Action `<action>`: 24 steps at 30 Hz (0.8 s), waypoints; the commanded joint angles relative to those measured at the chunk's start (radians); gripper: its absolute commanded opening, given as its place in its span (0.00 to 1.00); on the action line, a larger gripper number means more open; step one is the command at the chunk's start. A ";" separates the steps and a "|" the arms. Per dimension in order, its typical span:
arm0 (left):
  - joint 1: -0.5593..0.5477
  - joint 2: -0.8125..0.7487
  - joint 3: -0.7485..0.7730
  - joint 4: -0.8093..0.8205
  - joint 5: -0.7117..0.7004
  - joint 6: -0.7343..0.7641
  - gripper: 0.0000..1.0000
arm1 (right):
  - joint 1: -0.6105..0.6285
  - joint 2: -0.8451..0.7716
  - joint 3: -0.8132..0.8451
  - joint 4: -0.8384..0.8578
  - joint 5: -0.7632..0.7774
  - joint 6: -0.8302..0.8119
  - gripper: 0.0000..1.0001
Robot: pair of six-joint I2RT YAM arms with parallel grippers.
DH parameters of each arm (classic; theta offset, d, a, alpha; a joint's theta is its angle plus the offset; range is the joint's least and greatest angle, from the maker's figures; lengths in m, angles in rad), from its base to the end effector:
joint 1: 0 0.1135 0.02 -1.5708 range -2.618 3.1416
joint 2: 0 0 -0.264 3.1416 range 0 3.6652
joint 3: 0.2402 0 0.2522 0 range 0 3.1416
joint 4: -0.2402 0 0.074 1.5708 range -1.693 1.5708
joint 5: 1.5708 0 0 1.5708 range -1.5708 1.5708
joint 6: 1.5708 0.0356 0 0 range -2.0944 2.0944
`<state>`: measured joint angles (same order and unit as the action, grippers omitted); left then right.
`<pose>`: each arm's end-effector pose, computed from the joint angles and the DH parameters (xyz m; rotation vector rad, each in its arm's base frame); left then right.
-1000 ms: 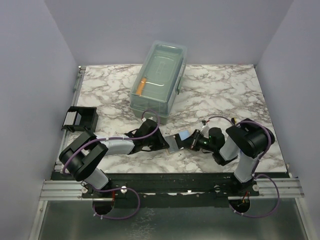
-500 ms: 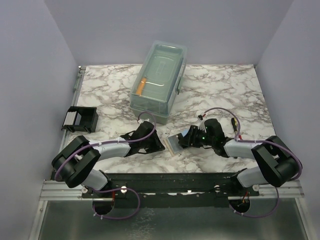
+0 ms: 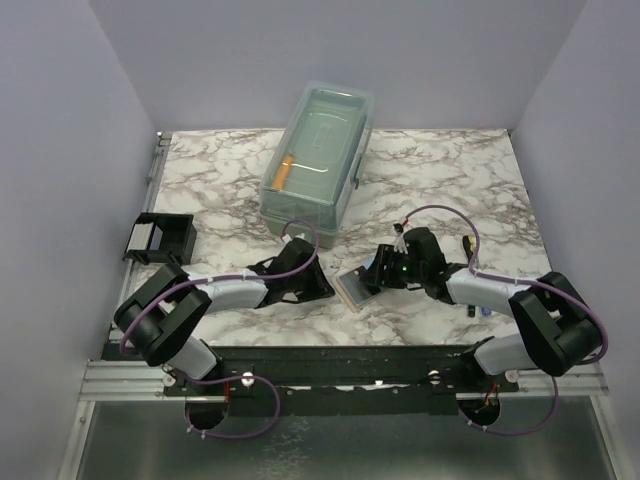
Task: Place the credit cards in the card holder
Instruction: Insert the credit card into the card holder.
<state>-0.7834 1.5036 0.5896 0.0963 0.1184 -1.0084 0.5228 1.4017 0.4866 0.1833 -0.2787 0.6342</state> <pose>0.1913 -0.1964 0.1398 -0.2326 2.6044 -0.9039 0.2143 0.1348 0.1438 -0.0165 2.4441 0.8813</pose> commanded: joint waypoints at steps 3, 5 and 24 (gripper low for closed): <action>-0.006 0.043 0.012 -0.015 -0.002 0.023 0.24 | -0.001 0.058 0.002 0.035 -0.026 -0.057 0.51; -0.006 0.061 0.022 -0.010 0.003 0.029 0.24 | -0.001 0.078 0.001 0.062 -0.073 -0.075 0.47; 0.010 0.098 0.112 -0.038 -0.013 0.097 0.22 | 0.085 -0.029 -0.043 0.097 -0.037 0.032 0.51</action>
<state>-0.7753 1.6066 0.6956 0.0986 0.1249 -0.9398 0.5835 1.4372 0.4397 0.3408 -0.3935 0.6044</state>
